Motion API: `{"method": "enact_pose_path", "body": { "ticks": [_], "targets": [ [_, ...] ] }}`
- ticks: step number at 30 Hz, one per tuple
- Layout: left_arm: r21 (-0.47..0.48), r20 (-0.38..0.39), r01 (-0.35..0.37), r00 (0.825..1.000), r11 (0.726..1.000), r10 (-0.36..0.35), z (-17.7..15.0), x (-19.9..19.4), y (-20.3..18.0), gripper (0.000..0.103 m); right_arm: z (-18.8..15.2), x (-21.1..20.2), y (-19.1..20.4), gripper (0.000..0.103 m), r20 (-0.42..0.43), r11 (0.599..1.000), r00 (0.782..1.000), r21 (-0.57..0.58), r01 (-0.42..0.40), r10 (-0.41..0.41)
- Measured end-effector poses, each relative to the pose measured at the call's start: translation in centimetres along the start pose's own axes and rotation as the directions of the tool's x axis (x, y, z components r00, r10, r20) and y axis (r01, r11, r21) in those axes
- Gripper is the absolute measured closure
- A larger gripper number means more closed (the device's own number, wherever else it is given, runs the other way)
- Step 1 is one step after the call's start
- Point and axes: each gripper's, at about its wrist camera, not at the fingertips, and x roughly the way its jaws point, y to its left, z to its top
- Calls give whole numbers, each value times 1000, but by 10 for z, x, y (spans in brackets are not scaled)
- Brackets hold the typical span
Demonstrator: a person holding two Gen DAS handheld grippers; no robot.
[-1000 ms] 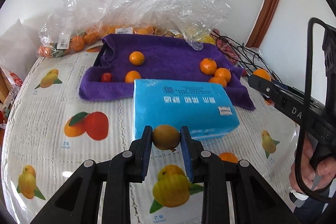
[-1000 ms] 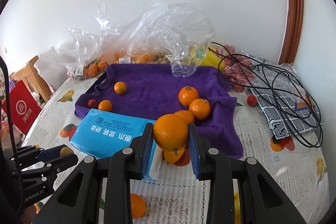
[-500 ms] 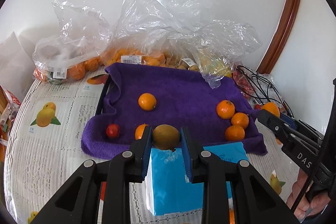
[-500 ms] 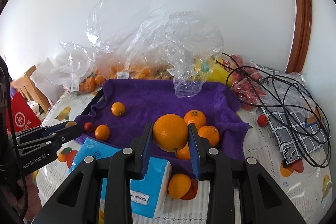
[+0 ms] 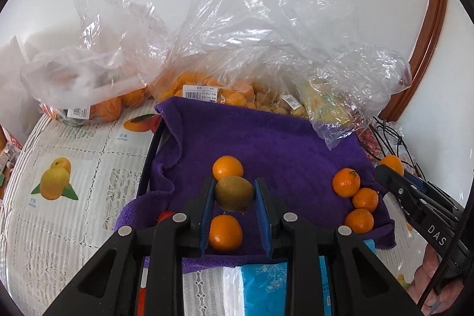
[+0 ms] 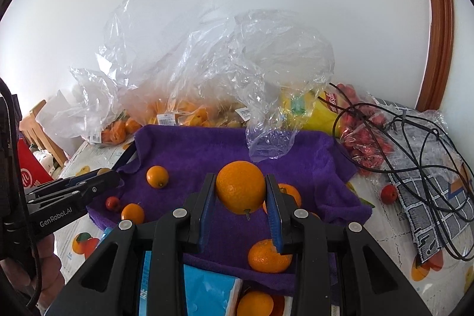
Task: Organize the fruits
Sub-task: 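Carry the small fruit and orange onto the purple towel and open both grippers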
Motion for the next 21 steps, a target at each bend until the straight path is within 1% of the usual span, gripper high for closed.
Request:
{"method": "enact_pose_path", "body": {
  "ticks": [4, 12, 14, 21],
  "targets": [
    [-17, -14, -5, 1000, 1000, 5, -3, 6, 9, 77, -8, 16, -3, 71, -45, 1000, 999, 2, 8, -8],
    [-47, -39, -38, 999, 998, 36, -8, 19, 22, 77, -20, 37, -2, 71, -104, 1000, 995, 0, 7, -7],
    [-47, -39, -36, 999, 998, 34, -8, 20, 22, 77, -22, 38, -3, 71, -109, 1000, 994, 10, -7, 8],
    [-33, -62, -51, 997, 998, 49, -13, 29, 18, 77, -25, 42, -2, 71, -116, 1000, 993, 6, -4, 5]
  ]
}}
